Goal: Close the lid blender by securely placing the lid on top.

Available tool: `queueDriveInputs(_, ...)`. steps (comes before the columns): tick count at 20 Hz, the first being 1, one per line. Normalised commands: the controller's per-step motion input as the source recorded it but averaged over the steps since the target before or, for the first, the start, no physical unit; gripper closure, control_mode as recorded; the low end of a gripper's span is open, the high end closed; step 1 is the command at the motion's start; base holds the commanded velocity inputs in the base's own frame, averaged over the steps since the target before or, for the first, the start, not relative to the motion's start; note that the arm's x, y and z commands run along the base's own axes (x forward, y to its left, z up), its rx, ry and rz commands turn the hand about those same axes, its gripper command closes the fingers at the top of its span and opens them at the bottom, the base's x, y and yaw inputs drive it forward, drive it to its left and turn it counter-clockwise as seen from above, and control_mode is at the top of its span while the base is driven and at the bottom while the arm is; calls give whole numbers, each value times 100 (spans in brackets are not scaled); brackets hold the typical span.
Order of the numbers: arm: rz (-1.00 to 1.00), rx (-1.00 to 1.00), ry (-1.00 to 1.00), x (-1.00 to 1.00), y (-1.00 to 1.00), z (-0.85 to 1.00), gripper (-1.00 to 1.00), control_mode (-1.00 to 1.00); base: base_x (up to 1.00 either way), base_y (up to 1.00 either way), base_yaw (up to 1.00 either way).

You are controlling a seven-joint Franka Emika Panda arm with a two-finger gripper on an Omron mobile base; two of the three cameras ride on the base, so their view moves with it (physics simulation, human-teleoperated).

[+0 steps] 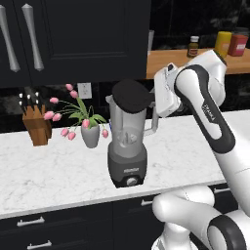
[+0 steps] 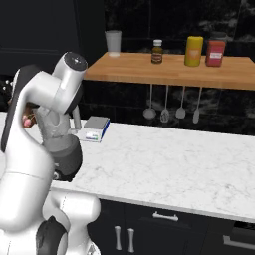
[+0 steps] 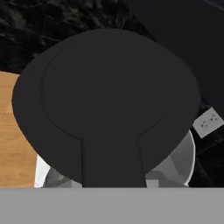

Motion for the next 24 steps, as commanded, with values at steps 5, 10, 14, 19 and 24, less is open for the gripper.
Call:
queueDriveInputs(5,0,-1,9,27,0,2,100,-100,0,0,0)
queueDriveInputs(10,0,-3,12,28,0,0,100,-100,0,0,0)
queueDriveInputs(14,0,-4,10,26,0,0,100,-100,0,0,0)
queueDriveInputs(19,-4,-3,0,8,0,4,100,-100,0,0,0)
queueDriveInputs(24,-4,-2,0,14,0,1,100,-100,0,0,0)
